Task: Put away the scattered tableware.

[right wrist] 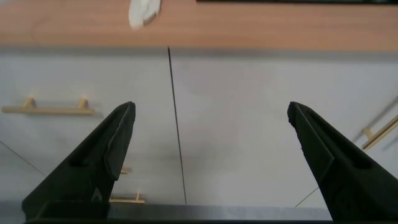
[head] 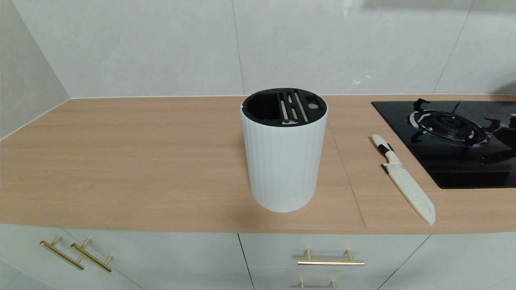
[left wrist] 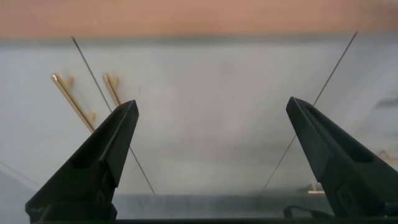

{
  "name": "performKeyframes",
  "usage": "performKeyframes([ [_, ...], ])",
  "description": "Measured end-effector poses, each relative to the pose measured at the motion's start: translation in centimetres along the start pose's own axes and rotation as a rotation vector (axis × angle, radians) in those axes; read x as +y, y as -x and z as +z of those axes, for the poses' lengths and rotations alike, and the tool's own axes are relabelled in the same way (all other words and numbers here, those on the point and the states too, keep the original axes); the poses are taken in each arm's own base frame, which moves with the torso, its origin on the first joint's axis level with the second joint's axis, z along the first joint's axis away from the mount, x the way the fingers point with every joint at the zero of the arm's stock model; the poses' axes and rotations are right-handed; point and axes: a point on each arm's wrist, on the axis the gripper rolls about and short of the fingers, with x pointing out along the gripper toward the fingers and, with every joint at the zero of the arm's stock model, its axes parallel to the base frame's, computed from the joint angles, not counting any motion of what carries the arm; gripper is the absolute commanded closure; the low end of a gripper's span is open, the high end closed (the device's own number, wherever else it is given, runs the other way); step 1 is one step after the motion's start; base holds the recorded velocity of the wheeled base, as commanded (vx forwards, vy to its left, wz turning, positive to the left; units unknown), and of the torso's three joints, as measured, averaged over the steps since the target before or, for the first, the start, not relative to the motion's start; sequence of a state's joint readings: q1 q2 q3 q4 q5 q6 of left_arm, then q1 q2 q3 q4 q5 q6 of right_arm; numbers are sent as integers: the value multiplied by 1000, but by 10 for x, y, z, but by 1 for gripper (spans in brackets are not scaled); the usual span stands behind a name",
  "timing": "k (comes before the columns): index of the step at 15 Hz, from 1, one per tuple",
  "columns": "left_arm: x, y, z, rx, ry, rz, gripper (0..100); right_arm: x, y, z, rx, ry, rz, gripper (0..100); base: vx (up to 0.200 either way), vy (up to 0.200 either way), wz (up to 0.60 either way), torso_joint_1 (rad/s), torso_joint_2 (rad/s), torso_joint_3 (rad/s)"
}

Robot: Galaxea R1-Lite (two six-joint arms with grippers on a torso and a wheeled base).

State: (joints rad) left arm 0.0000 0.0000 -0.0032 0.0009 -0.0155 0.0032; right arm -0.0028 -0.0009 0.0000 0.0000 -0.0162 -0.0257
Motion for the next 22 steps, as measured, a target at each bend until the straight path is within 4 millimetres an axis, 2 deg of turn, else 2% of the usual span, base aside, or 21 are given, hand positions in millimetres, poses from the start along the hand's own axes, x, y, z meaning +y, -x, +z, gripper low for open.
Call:
performKeyframes([
  [15, 0, 0, 0, 1, 0, 0, 0, 0, 0, 0, 0, 0, 0, 0, 0, 0, 0, 258, -542, -289],
  [22, 0, 0, 0, 1, 0, 0, 0, 0, 0, 0, 0, 0, 0, 0, 0, 0, 0, 34, -70, -36],
])
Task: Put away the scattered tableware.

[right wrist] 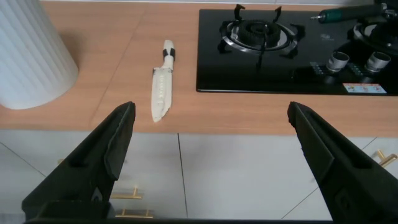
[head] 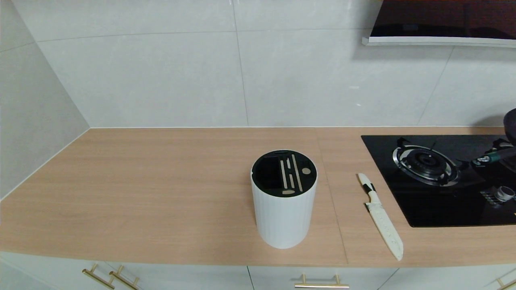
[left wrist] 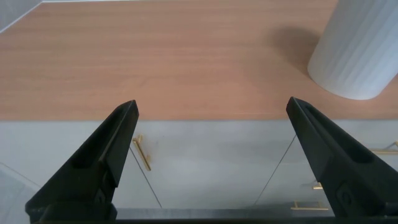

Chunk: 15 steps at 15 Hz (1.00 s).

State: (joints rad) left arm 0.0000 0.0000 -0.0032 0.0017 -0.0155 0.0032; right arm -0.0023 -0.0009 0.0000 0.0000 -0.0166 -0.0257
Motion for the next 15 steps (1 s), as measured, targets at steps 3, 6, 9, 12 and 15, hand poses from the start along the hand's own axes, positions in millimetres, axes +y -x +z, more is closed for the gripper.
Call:
performKeyframes([
  [3, 0, 0, 0, 0, 0, 0, 0, 0, 0, 0, 0, -1, 0, 0, 0, 0, 0, 0, 0, 0],
  [6, 0, 0, 0, 0, 0, 0, 0, 0, 0, 0, 1, 22, 2, 0, 0, 0, 0, 0, 0, 0],
  [9, 0, 0, 0, 0, 0, 0, 0, 0, 0, 0, 1, 36, 2, 0, 0, 0, 0, 0, 0, 0],
  [12, 0, 0, 0, 0, 0, 0, 0, 0, 2, 8, -8, 26, 26, 0, 0, 0, 0, 0, 0, 0],
  [15, 0, 0, 0, 0, 0, 0, 0, 1, -1, 40, -5, 18, 121, 0, 0, 0, 0, 0, 0, 0],
])
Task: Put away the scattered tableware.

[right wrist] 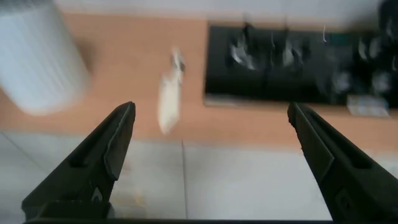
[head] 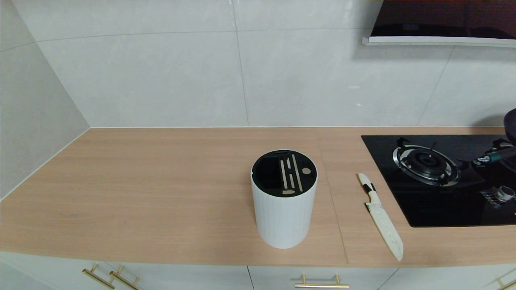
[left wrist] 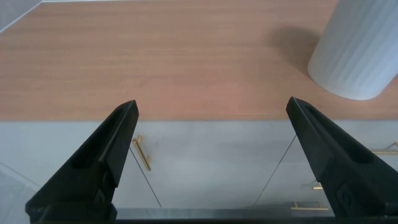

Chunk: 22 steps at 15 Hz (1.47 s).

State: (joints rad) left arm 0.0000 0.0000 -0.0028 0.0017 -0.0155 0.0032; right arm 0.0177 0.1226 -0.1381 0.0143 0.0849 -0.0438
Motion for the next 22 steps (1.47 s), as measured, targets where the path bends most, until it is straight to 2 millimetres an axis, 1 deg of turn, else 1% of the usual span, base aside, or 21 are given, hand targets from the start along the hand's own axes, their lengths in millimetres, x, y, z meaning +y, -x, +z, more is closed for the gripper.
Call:
performKeyframes([
  [1, 0, 0, 0, 0, 0, 0, 0, 0, -6, 7, 46, -3, 30, 0, 0, 0, 0, 0, 0, 0],
  [3, 0, 0, 0, 0, 0, 0, 0, -2, -26, 21, 170, -14, 90, 0, 0, 0, 0, 0, 0, 0],
  [6, 0, 0, 0, 0, 0, 0, 0, -1, -69, 39, 369, -24, 191, 0, 0, 0, 0, 0, 0, 0],
  [9, 0, 0, 0, 0, 0, 0, 0, 8, -123, 49, 547, -2, 259, 0, 0, 0, 0, 0, 0, 0],
  [11, 0, 0, 0, 0, 0, 0, 0, 20, -163, 53, 587, 20, 289, 0, 0, 0, 0, 0, 0, 0],
  [13, 0, 0, 0, 0, 0, 0, 0, 31, -201, 50, 596, 39, 293, 0, 0, 0, 0, 0, 0, 0],
  [16, 0, 0, 0, 0, 0, 0, 0, 43, -245, 36, 638, 58, 284, 0, 0, 0, 0, 0, 0, 0],
  [19, 0, 0, 0, 0, 0, 0, 0, 49, -279, 17, 644, 68, 252, 0, 0, 0, 0, 0, 0, 0],
  [22, 0, 0, 0, 0, 0, 0, 0, 46, -307, -9, 652, 71, 191, 0, 0, 0, 0, 0, 0, 0],
])
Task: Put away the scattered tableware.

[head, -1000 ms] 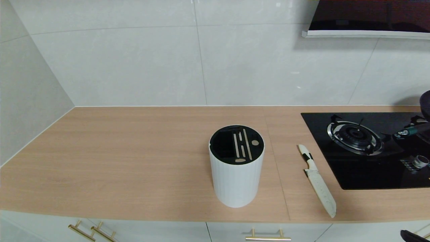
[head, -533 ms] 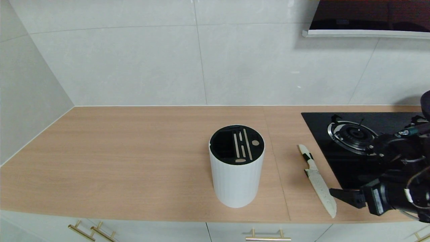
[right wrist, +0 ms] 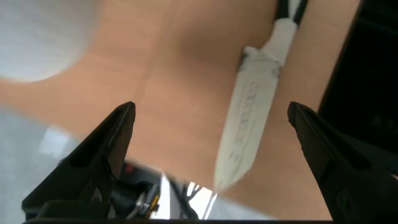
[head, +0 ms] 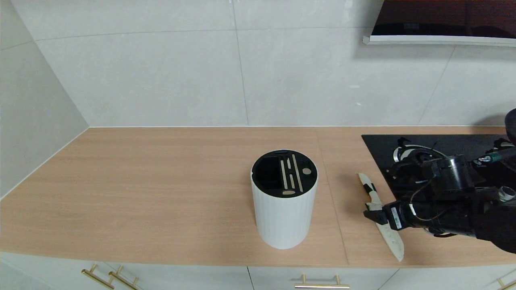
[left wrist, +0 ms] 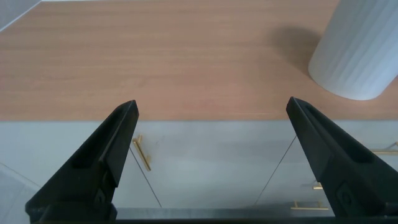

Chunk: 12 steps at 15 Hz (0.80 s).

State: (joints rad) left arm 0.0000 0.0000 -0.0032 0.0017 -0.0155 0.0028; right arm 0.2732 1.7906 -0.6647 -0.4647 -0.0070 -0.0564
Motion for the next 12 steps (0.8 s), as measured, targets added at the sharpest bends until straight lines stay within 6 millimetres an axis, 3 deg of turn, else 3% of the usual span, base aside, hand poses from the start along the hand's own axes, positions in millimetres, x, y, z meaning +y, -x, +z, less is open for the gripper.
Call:
performKeyframes([
  [5, 0, 0, 0, 0, 0, 0, 0, -12, -44, -15, 8, -33, -40, 0, 0, 0, 0, 0, 0, 0],
  [12, 0, 0, 0, 0, 0, 0, 0, -18, -61, -23, 26, -45, -62, 0, 0, 0, 0, 0, 0, 0],
])
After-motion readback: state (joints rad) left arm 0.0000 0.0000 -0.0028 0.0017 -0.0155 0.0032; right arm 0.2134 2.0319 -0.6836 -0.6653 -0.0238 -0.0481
